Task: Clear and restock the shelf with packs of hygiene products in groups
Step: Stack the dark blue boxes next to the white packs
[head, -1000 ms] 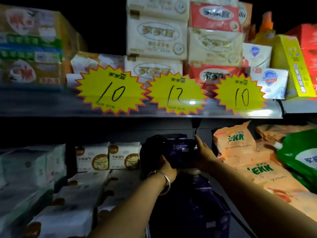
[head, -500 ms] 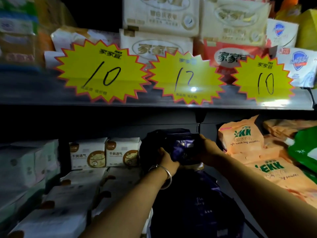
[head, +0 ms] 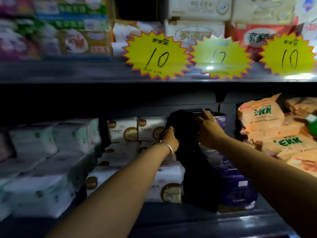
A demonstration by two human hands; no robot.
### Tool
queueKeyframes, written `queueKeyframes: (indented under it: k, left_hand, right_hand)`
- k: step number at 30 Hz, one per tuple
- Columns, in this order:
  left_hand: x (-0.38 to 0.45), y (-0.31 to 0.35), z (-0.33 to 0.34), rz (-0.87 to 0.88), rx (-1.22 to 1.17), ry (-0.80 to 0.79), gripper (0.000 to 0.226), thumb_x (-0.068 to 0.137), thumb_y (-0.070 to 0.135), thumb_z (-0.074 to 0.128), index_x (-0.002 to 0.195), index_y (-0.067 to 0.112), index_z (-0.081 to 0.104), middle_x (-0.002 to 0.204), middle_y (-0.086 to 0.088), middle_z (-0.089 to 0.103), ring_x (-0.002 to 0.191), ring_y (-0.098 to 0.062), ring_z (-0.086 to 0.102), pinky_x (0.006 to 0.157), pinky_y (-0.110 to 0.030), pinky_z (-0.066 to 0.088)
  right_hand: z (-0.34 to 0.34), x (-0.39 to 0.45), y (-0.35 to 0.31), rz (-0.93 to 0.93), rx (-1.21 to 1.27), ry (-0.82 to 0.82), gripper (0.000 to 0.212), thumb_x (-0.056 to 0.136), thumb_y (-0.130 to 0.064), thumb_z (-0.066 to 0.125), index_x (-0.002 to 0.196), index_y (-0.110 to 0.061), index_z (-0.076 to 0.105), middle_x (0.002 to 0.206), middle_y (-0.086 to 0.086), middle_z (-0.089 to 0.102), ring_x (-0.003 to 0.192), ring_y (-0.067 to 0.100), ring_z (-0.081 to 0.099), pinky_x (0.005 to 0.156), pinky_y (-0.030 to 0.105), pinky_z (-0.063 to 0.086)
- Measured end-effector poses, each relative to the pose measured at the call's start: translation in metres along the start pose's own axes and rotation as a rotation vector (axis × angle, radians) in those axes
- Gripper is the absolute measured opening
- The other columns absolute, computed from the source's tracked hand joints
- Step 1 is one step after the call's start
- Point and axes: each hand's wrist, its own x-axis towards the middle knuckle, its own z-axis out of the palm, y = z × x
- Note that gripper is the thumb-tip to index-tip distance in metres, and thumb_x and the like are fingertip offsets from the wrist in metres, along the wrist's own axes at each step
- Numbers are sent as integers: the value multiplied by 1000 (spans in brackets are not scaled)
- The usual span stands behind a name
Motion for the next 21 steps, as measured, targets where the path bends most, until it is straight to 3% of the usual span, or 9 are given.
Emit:
queueKeyframes:
  k: [3, 6, 9, 12, 15, 17, 19, 21]
  left_hand:
    - [-25, -31, -28, -3, 83, -13, 40, 95, 6, 44, 135, 6, 43, 139, -18, 44, 127, -31, 44, 103, -32, 35]
    - [-51, -62, -58, -14, 147, -63, 38, 96, 11, 43, 134, 7, 44, 139, -17, 45, 124, -32, 46, 102, -32, 39]
    - [-75, -89, -78, 11, 231, -80, 37, 99, 23, 43, 131, 6, 47, 137, -17, 47, 122, -31, 48, 96, -28, 39]
    - [-89, -110, -85, 5, 346, -164, 57, 93, 47, 47, 135, 9, 45, 136, -14, 49, 120, -30, 49, 94, -29, 41]
    - [-97, -120, -86, 16, 357, -189, 72, 81, 62, 56, 134, 14, 46, 132, -10, 52, 115, -27, 52, 98, -36, 45]
    - [-100, -121, -91, 27, 346, -236, 87, 72, 67, 62, 139, 18, 39, 142, -7, 43, 123, -27, 46, 104, -36, 40]
    - [-100, -127, -97, -39, 413, -313, 113, 59, 73, 67, 149, 22, 21, 154, -6, 22, 137, -28, 31, 112, -38, 31]
    - [-98, -137, -100, -112, 517, -373, 121, 61, 63, 74, 151, 23, 4, 158, -8, 8, 141, -31, 22, 114, -44, 28]
  right_hand:
    - [0, -23, -54, -101, 14, -200, 53, 92, -27, 54, 141, -13, 41, 151, 13, 28, 139, 28, 26, 113, 30, 23]
    - [0, -44, -94, -114, 17, -372, 55, 96, -32, 51, 145, -15, 35, 152, 10, 30, 138, 25, 30, 110, 28, 25]
    - [5, -63, -120, -110, 59, -463, 65, 88, -39, 62, 144, -16, 37, 146, 9, 39, 133, 27, 38, 109, 33, 31]
    - [23, -76, -130, -79, 13, -509, 91, 78, -45, 72, 150, -27, 18, 155, 10, 20, 142, 37, 14, 115, 50, 19]
    - [40, -76, -125, 36, 8, -501, 107, 74, -47, 74, 150, -34, -1, 159, 6, -3, 143, 42, -10, 111, 66, 11]
    - [44, -75, -123, 35, -22, -510, 109, 74, -47, 73, 150, -35, -4, 159, 7, -5, 144, 41, -11, 110, 67, 8]
    - [44, -76, -126, 6, -49, -520, 104, 78, -42, 72, 150, -33, -1, 160, 6, -3, 143, 43, -8, 112, 66, 7]
    - [44, -75, -132, -33, -72, -509, 100, 79, -39, 71, 150, -34, 1, 159, 5, 2, 142, 45, -4, 112, 61, 9]
